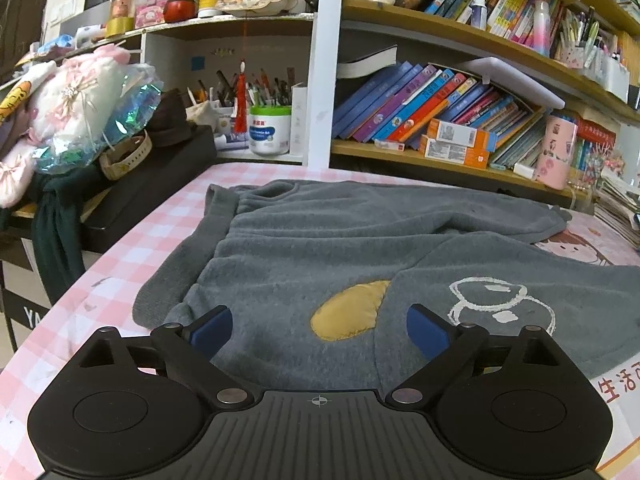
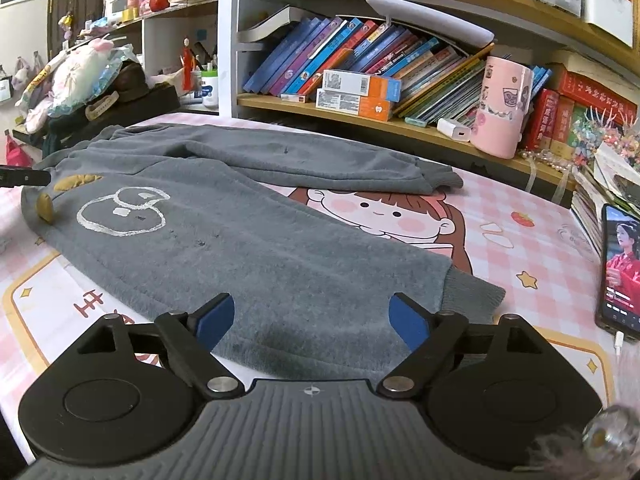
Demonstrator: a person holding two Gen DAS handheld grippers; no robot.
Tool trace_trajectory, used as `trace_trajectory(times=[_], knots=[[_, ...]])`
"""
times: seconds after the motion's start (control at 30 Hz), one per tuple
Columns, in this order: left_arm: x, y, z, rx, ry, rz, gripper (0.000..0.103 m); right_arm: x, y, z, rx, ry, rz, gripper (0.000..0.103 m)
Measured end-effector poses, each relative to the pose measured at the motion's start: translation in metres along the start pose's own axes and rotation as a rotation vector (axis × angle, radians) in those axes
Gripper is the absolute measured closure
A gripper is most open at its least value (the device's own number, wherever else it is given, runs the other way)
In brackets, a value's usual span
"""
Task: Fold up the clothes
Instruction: 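Reach both grippers to the sweatshirt side edge and grasp it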
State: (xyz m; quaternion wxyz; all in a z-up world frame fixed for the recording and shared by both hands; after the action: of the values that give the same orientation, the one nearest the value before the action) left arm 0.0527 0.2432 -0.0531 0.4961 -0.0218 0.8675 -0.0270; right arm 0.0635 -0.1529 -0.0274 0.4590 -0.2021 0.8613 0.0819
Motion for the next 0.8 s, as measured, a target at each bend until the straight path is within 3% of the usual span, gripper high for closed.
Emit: trace_trajectory(times=[0.4,0.7,0.8], knots=[[-0.015,0.0,0.02,0.002,0.006,0.044,0.003,-0.031,-0.008,0.027,-0.011,-0.001,-0.048,0.017],[-0.045,0.001,0.052,-0.007,0.039,0.176,0.003,-0.085,-0.055,0.081,-0.001,0.071,-0.034,0.017],[-0.059,0.003,0.062,0.014,0.02,0.173,0.003,-0.1,-0.07,0.096,0.001,0.08,-0.008,0.017]])
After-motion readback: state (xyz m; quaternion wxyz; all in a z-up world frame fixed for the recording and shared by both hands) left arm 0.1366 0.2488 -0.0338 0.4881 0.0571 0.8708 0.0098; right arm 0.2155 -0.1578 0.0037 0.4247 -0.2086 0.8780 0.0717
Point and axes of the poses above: each gripper's, at about its wrist camera, not at the fingertips, and z roughly the way its jaws point, y to its left, x to its underside, the point moved 9 cm from there along z, roughly the way its jaws point
